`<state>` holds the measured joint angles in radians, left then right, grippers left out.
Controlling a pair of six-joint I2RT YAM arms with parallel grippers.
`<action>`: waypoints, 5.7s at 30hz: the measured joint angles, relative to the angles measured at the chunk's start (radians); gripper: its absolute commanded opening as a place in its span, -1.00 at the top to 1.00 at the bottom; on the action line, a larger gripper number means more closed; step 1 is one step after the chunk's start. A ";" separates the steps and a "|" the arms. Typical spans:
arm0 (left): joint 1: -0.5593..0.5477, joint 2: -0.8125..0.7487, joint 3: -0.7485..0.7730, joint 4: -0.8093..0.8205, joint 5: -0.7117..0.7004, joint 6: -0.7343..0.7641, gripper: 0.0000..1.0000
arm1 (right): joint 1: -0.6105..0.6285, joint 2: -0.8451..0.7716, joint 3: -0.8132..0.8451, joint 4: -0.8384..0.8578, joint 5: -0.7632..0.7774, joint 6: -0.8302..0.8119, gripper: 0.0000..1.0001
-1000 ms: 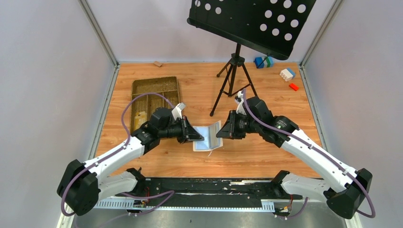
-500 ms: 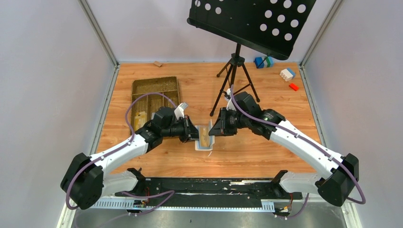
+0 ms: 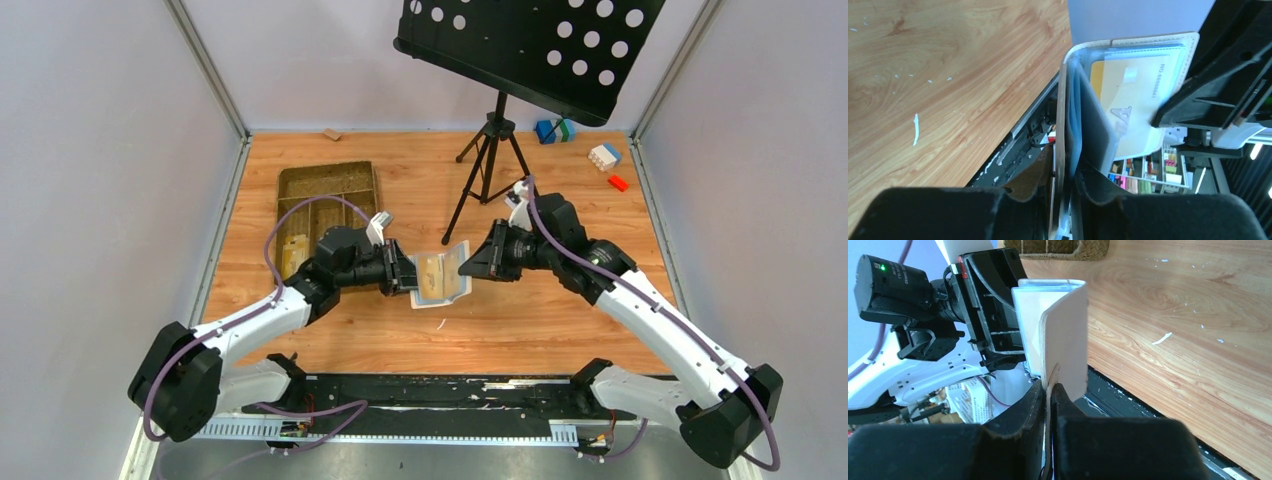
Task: Take the credit cards out of the card holder
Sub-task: Remove the credit card from the card holder.
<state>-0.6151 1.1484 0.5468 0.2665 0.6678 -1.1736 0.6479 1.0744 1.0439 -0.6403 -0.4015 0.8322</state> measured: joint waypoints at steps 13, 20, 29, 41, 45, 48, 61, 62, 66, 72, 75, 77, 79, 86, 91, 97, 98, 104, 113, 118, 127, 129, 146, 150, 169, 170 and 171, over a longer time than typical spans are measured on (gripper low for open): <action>0.093 -0.048 -0.119 0.259 0.048 -0.160 -0.33 | -0.121 -0.070 -0.140 0.152 -0.154 0.114 1.00; 0.117 -0.025 -0.153 0.434 0.069 -0.259 -0.41 | -0.122 -0.062 -0.141 0.207 -0.187 0.135 1.00; 0.191 -0.060 -0.198 0.498 0.072 -0.306 -0.46 | -0.145 -0.059 -0.141 0.217 -0.214 0.141 1.00; 0.192 -0.052 -0.187 0.451 0.102 -0.268 0.48 | -0.146 -0.030 -0.141 0.257 -0.255 0.154 1.00; 0.191 -0.054 -0.153 0.317 0.108 -0.181 0.98 | -0.146 -0.029 -0.141 0.257 -0.256 0.151 0.99; 0.191 -0.068 -0.145 0.243 0.108 -0.134 1.00 | -0.145 -0.024 -0.141 0.241 -0.254 0.128 0.95; 0.178 -0.125 -0.128 0.058 0.079 -0.037 1.00 | -0.145 -0.013 -0.116 0.035 -0.142 -0.031 -0.03; 0.178 -0.126 -0.128 0.049 0.077 -0.033 1.00 | -0.145 -0.008 -0.095 0.002 -0.120 -0.053 -0.06; 0.178 -0.126 -0.128 0.028 0.067 -0.025 1.00 | -0.145 0.008 0.000 -0.078 -0.067 -0.116 0.04; 0.178 -0.126 -0.123 -0.005 0.054 -0.014 1.00 | -0.145 0.016 0.058 -0.078 -0.072 -0.149 0.04; 0.178 -0.126 -0.108 -0.033 0.047 -0.005 1.00 | -0.145 0.035 0.070 -0.096 -0.060 -0.163 0.01; 0.178 -0.127 -0.092 -0.055 0.039 0.002 1.00 | -0.145 0.044 0.071 -0.104 -0.053 -0.170 -0.09; 0.178 -0.133 -0.082 -0.068 0.031 0.006 1.00 | -0.145 0.050 0.066 -0.103 -0.053 -0.172 -0.28; 0.178 -0.167 -0.082 -0.076 0.016 0.008 1.00 | -0.146 0.051 0.039 -0.107 -0.039 -0.168 -0.95; 0.178 -0.167 -0.080 -0.076 0.011 0.006 1.00 | -0.164 0.032 0.021 -0.111 -0.028 -0.169 -0.95; 0.178 -0.167 -0.072 -0.075 0.011 -0.002 1.00 | -0.194 -0.011 0.002 -0.108 -0.025 -0.169 -0.94; 0.178 -0.167 -0.072 -0.074 0.011 -0.004 1.00 | -0.198 -0.015 0.002 -0.105 -0.025 -0.169 -0.94; 0.178 -0.168 -0.071 -0.049 0.012 -0.031 1.00 | -0.232 -0.030 -0.001 -0.100 -0.026 -0.170 -0.90; 0.178 -0.164 -0.063 0.006 0.024 -0.068 1.00 | -0.254 -0.082 -0.056 -0.034 -0.028 -0.166 -0.91; 0.178 -0.163 -0.063 0.040 0.032 -0.090 1.00 | -0.257 -0.115 -0.099 0.018 -0.093 -0.170 -0.91; 0.178 -0.159 -0.063 0.112 0.038 -0.138 1.00 | -0.259 -0.103 -0.166 0.156 -0.273 -0.142 -0.84; 0.178 -0.156 -0.063 0.120 0.039 -0.143 1.00 | -0.259 -0.101 -0.168 0.160 -0.278 -0.142 -0.85; 0.178 -0.139 -0.063 0.159 0.040 -0.181 1.00 | -0.304 -0.173 -0.290 0.148 -0.199 -0.104 -0.84; 0.178 -0.128 -0.063 0.188 0.040 -0.196 1.00 | -0.304 -0.170 -0.322 0.225 -0.254 -0.050 -0.80; 0.178 -0.082 -0.062 0.302 0.056 -0.261 1.00 | -0.256 -0.045 -0.301 0.452 -0.361 0.076 0.45; 0.178 -0.082 -0.062 0.302 0.056 -0.261 1.00 | -0.254 -0.043 -0.298 0.460 -0.364 0.082 0.58; 0.178 -0.082 -0.062 0.302 0.056 -0.261 1.00 | -0.253 -0.043 -0.297 0.466 -0.366 0.085 0.72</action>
<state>-0.4370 1.0664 0.4847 0.5682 0.7242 -1.4349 0.3954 1.0313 0.7471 -0.1745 -0.7677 0.9169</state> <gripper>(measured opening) 0.017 0.304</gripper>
